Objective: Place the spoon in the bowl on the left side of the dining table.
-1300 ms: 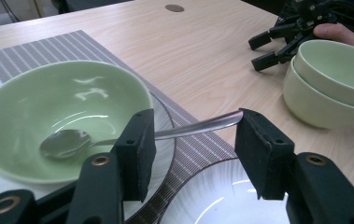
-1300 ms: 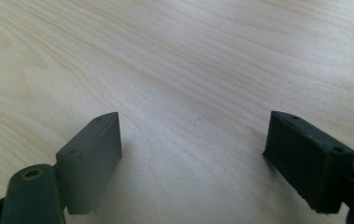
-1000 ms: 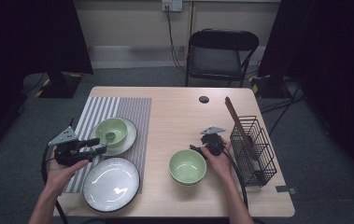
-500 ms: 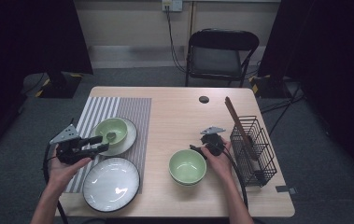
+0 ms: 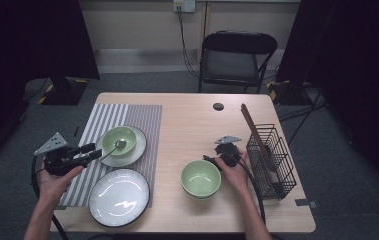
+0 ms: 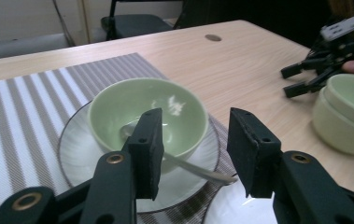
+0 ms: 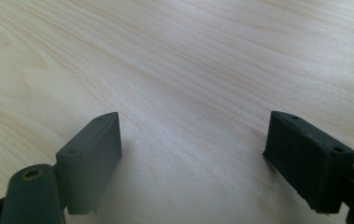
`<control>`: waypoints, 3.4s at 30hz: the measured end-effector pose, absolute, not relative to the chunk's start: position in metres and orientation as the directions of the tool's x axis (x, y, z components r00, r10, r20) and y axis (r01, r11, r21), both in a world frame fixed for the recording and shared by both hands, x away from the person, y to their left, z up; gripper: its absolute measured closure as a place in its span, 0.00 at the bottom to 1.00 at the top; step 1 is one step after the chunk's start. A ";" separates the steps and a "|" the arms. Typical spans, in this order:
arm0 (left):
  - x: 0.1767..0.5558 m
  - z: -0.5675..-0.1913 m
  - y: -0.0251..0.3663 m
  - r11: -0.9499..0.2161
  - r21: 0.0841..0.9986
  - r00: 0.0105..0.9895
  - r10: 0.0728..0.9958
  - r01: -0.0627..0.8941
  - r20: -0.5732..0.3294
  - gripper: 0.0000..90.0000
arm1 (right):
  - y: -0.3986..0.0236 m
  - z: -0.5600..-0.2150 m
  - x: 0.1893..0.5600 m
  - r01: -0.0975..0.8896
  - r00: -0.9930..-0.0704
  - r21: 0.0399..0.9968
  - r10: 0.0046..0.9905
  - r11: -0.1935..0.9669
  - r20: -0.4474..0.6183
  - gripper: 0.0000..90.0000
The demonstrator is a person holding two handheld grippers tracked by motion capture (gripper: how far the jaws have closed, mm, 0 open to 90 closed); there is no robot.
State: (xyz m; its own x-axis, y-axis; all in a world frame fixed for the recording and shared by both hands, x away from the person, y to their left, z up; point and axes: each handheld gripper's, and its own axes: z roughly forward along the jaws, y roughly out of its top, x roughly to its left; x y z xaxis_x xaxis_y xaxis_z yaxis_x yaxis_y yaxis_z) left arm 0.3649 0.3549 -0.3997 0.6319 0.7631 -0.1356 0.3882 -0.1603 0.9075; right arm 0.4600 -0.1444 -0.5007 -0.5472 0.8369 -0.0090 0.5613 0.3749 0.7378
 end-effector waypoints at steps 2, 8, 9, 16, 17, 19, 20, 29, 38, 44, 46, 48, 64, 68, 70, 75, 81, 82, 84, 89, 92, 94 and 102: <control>0.363 -0.397 0.350 -0.159 0.914 0.655 0.743 0.373 -0.138 0.66 | -0.144 -0.501 0.460 0.562 -0.547 0.738 0.837 0.374 -0.008 0.20; 0.358 -0.393 0.324 -0.178 0.918 0.707 0.694 0.354 -0.139 0.69 | -0.144 -0.501 0.460 0.562 -0.547 0.738 0.837 0.374 -0.009 0.20; 0.358 -0.393 0.319 -0.176 0.919 0.715 0.684 0.353 -0.144 0.69 | -0.144 -0.501 0.460 0.561 -0.547 0.738 0.837 0.375 -0.009 0.20; 0.349 -0.406 0.290 -0.240 0.898 0.742 0.658 0.368 -0.129 0.69 | -0.144 -0.501 0.460 0.562 -0.547 0.738 0.837 0.374 -0.007 0.20; 0.348 -0.409 0.288 -0.247 0.893 0.745 0.654 0.376 -0.132 0.69 | -0.144 -0.501 0.460 0.562 -0.547 0.738 0.837 0.374 -0.008 0.20; 0.346 -0.415 0.285 -0.268 0.888 0.742 0.661 0.374 -0.113 0.68 | -0.144 -0.501 0.460 0.562 -0.547 0.738 0.837 0.374 -0.009 0.20; 0.345 -0.418 0.286 -0.265 0.884 0.738 0.664 0.385 -0.122 0.67 | -0.144 -0.501 0.460 0.562 -0.547 0.738 0.837 0.374 -0.007 0.20; 0.352 -0.438 0.299 -0.264 0.856 0.688 0.712 0.444 -0.137 0.63 | -0.144 -0.501 0.460 0.562 -0.547 0.738 0.837 0.374 -0.009 0.20; 0.359 -0.434 0.323 -0.217 0.878 0.621 0.776 0.426 -0.109 0.59 | -0.144 -0.501 0.460 0.561 -0.547 0.738 0.837 0.375 -0.009 0.20; 0.368 -0.431 0.331 -0.152 0.887 0.595 0.788 0.435 -0.157 0.58 | -0.144 -0.501 0.460 0.561 -0.547 0.738 0.837 0.375 -0.009 0.20; 0.370 -0.430 0.330 -0.183 0.889 0.585 0.804 0.420 -0.111 0.58 | -0.144 -0.501 0.460 0.561 -0.547 0.738 0.837 0.375 -0.009 0.20; 0.373 -0.432 0.332 -0.162 0.892 0.582 0.803 0.423 -0.130 0.58 | -0.144 -0.501 0.460 0.561 -0.547 0.738 0.837 0.375 -0.009 0.20; 0.397 -0.432 0.353 -0.096 0.890 0.519 0.838 0.445 -0.169 0.56 | -0.144 -0.501 0.460 0.562 -0.547 0.738 0.837 0.374 -0.008 0.20; 0.403 -0.433 0.358 -0.104 0.888 0.514 0.843 0.448 -0.161 0.56 | -0.144 -0.501 0.460 0.561 -0.547 0.738 0.837 0.375 -0.009 0.20; 0.407 -0.433 0.361 -0.097 0.887 0.513 0.841 0.450 -0.168 0.56 | -0.144 -0.501 0.460 0.561 -0.547 0.738 0.837 0.375 -0.009 0.20; 0.415 -0.432 0.365 -0.090 0.886 0.504 0.846 0.454 -0.172 0.56 | -0.144 -0.501 0.460 0.561 -0.547 0.738 0.837 0.375 -0.009 0.20; 0.425 -0.436 0.367 -0.082 0.892 0.514 0.839 0.446 -0.180 0.57 | -0.144 -0.501 0.460 0.562 -0.547 0.738 0.837 0.374 -0.008 0.20; 0.426 -0.437 0.366 -0.080 0.890 0.510 0.841 0.449 -0.181 0.57 | -0.144 -0.501 0.460 0.561 -0.548 0.738 0.837 0.375 -0.008 0.20; 0.429 -0.439 0.367 -0.075 0.888 0.505 0.843 0.453 -0.186 0.56 | -0.144 -0.501 0.460 0.561 -0.547 0.738 0.837 0.375 -0.009 0.20; 0.436 -0.443 0.371 -0.052 0.883 0.496 0.842 0.466 -0.212 0.57 | -0.144 -0.501 0.460 0.561 -0.547 0.738 0.837 0.375 -0.009 0.20; 0.437 -0.439 0.370 -0.060 0.886 0.498 0.844 0.459 -0.201 0.56 | -0.144 -0.501 0.460 0.561 -0.547 0.738 0.837 0.375 -0.009 0.20; 0.437 -0.435 0.369 -0.059 0.890 0.505 0.839 0.452 -0.202 0.55 | -0.144 -0.501 0.460 0.561 -0.547 0.738 0.837 0.375 -0.009 0.20; 0.424 -0.429 0.367 -0.096 0.885 0.532 0.826 0.456 -0.185 0.52 | -0.144 -0.501 0.460 0.561 -0.547 0.738 0.837 0.375 -0.009 0.20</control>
